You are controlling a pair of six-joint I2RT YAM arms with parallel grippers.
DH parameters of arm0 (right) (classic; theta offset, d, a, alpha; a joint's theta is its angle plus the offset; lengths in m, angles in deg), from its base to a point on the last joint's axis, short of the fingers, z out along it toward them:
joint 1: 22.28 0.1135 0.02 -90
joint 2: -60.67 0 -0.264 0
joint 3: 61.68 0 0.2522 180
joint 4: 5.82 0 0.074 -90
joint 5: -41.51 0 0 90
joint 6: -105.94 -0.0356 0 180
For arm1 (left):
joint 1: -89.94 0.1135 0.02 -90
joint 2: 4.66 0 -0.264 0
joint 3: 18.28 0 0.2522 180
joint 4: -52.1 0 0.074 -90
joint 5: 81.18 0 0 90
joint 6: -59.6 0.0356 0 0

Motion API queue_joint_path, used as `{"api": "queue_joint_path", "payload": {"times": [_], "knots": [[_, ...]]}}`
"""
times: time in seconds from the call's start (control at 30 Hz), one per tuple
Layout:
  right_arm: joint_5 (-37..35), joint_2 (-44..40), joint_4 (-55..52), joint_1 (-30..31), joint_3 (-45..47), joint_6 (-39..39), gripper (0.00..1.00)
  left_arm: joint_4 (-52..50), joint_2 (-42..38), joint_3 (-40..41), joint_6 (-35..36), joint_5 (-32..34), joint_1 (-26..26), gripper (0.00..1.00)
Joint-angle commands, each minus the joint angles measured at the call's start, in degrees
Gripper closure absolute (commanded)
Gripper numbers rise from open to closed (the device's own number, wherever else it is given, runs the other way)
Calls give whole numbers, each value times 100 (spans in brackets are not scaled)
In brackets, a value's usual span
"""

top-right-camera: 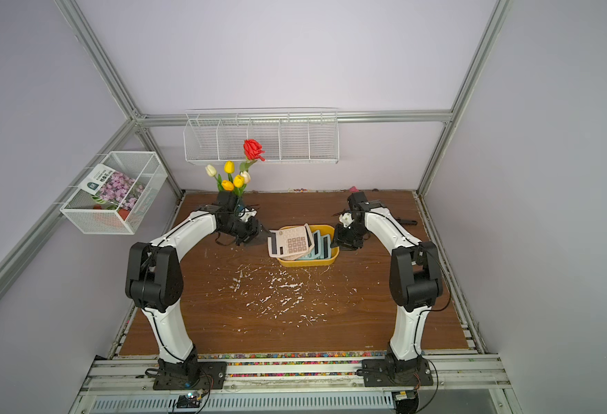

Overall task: Put the calculator in the storage box
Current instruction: Place the calculator in the storage box.

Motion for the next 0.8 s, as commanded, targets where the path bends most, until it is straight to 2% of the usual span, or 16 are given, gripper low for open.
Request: {"api": "queue_joint_path", "payload": {"times": [0.0, 0.77], "knots": [[-124, -304, -253, -40, -130, -16, 56, -161, -274, 97, 173, 144, 47, 47], [-214, -590, -717, -100, -364, 88, 50, -611, -1488, 909, 262, 445, 49, 44]]}}
